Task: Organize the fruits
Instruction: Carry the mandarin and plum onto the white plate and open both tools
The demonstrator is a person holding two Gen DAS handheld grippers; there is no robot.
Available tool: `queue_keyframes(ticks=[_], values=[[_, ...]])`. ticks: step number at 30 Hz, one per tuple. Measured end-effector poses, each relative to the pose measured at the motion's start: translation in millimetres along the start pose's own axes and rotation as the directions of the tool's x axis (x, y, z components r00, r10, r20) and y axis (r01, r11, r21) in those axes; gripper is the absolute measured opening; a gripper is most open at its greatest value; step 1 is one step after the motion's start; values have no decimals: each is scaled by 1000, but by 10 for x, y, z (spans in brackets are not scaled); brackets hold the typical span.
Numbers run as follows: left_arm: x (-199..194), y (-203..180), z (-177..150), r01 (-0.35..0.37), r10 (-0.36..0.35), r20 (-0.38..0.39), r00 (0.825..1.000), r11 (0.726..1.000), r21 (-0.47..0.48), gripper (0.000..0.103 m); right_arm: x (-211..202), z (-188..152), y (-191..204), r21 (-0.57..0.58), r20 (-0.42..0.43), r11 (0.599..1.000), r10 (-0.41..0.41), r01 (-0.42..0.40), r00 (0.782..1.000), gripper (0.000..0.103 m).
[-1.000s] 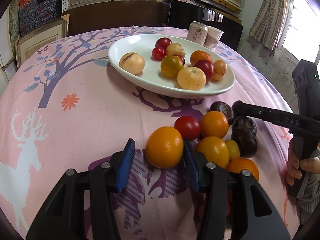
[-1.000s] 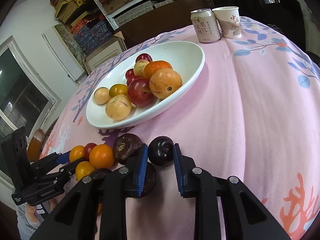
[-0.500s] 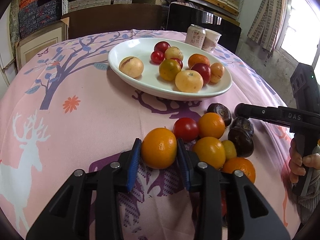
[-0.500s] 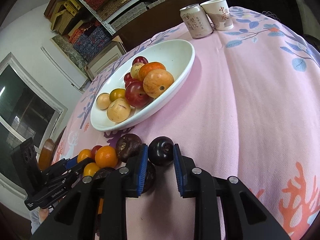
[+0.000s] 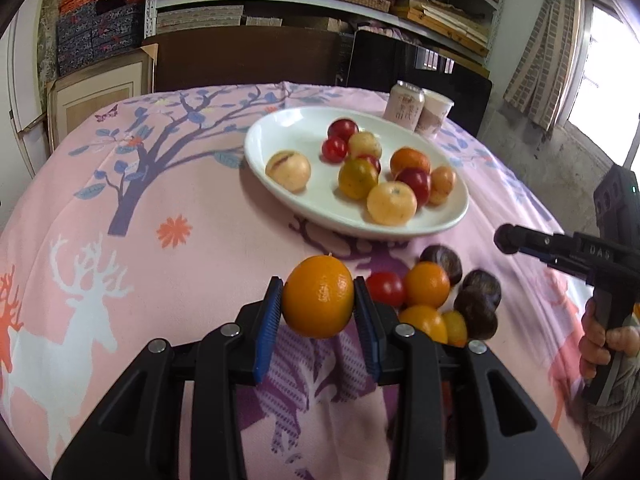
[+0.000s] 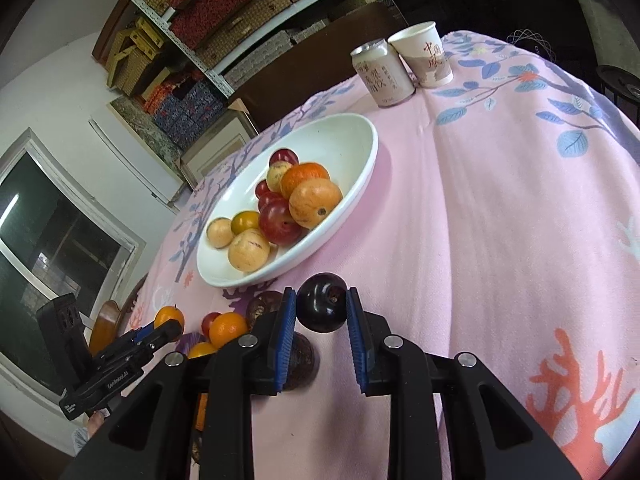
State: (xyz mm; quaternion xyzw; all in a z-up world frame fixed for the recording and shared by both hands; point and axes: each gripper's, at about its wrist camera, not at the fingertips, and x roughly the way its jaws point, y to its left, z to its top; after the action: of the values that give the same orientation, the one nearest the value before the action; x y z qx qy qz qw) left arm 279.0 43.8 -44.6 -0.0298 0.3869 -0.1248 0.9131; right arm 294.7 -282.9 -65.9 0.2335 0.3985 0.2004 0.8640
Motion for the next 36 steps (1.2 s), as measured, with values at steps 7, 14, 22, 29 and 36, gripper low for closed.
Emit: queue_keyframes(ticks=[7,14,22,29,36], values=[[105,-131,499,26,-26,35,999,1000,4,35,-129,182,161,-30,52,999,37,-36,998,26],[437,-325,734,18,-20,35,999,998,53,35,61,809,372,-57,79,998,10,-6,997,26],[671,-188,749,16,-16,10,1000,999,46,51,777,1193,371,-38,49,999,-8,10,999,26],[618,-146,729,25,-25,24,999,999,29,72,866,1243,223,10,60,1000,-3,3,998,45],[457,-171,651,10,-12,45,999,999,40,84,557,1178,367,-11,94,1000,21,-20,995,52]])
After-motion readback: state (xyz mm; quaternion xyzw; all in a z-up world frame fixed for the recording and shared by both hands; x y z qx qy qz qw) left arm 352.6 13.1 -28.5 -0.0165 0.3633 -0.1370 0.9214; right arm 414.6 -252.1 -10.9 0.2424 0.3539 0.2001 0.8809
